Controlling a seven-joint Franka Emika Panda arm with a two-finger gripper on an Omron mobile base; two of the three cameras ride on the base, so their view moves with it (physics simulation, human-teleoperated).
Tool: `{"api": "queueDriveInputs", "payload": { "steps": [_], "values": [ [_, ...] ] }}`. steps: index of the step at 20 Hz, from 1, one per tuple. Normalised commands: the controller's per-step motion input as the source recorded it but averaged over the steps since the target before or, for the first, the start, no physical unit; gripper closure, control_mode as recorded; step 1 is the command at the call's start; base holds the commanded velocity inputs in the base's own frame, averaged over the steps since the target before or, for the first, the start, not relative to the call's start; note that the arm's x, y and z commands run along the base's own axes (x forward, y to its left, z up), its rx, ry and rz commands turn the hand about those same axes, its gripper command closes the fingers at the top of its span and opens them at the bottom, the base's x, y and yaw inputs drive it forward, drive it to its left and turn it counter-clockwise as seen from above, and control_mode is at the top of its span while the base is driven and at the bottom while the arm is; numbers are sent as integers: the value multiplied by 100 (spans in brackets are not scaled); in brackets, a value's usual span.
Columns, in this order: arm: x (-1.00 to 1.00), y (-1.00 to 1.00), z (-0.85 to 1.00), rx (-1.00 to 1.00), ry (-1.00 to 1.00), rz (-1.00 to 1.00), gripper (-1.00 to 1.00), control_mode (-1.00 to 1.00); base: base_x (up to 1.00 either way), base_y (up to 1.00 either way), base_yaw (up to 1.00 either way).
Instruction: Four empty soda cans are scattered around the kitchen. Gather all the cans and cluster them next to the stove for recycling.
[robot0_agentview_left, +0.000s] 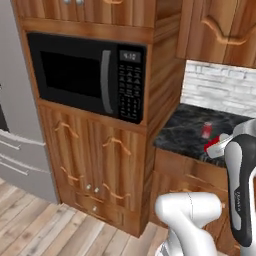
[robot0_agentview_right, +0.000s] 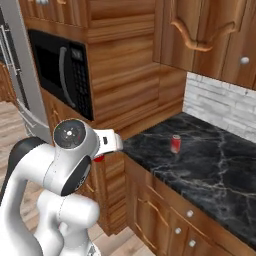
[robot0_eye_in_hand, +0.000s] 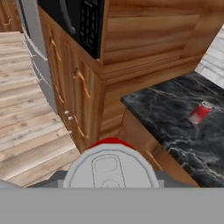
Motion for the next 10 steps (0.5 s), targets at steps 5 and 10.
{"api": "queueDriveInputs", "payload": {
  "steps": [5,10],
  "values": [
    [0,0,0,0,0,0,100,100,-13,2,48],
    [0,0,0,0,0,0,100,100,-9,0,49]
  ]
}}
